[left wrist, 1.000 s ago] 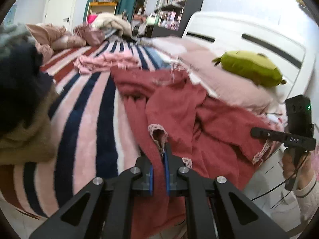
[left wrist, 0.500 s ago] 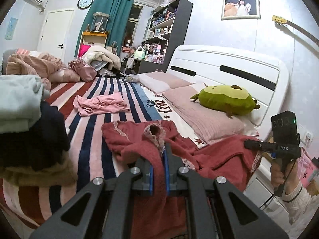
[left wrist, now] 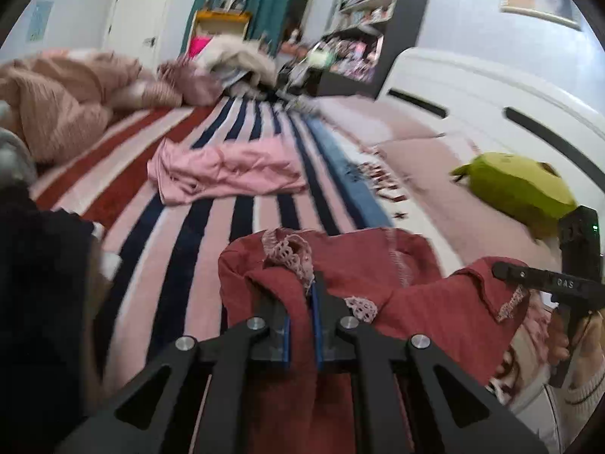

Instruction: Fold small clothes

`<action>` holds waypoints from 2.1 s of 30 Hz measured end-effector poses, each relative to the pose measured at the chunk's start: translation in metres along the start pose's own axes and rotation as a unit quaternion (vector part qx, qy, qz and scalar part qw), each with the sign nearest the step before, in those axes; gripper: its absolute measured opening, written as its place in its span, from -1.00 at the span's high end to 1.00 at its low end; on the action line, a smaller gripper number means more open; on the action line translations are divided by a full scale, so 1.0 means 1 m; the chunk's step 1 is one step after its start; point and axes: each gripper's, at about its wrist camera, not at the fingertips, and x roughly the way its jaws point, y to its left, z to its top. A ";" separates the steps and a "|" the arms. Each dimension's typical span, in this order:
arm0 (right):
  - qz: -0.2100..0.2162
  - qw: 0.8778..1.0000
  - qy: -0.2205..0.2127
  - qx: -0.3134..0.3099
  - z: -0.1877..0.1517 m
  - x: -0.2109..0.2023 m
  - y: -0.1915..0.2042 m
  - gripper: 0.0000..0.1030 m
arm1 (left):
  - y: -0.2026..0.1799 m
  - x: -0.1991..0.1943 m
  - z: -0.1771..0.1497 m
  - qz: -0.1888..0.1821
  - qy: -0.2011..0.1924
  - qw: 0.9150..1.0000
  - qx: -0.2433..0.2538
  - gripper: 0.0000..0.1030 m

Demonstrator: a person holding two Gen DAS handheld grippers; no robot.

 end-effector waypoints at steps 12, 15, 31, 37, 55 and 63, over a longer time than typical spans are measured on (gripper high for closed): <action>-0.004 0.996 0.084 0.019 -0.007 0.038 -0.033 -0.08 | 0.015 0.054 -0.014 -0.012 0.082 0.997 -0.002 -0.33; 0.011 0.997 0.071 0.007 -0.017 0.002 -0.031 -0.35 | 0.020 0.017 -0.014 -0.032 0.050 0.998 -0.012 -0.57; 0.009 0.998 0.055 0.028 -0.089 -0.019 -0.023 0.59 | 0.001 -0.017 -0.089 -0.042 0.108 0.993 -0.005 0.04; -0.011 1.000 0.000 0.003 -0.077 -0.031 -0.001 0.88 | -0.014 -0.039 -0.073 -0.021 0.068 0.997 0.020 0.87; -0.071 0.997 -0.028 -0.023 0.047 0.007 -0.011 0.96 | 0.000 0.019 0.049 0.034 0.017 0.999 0.005 0.91; -0.103 0.995 0.011 -0.007 0.090 0.069 -0.044 0.88 | 0.026 0.112 0.087 0.067 0.057 0.996 -0.029 0.78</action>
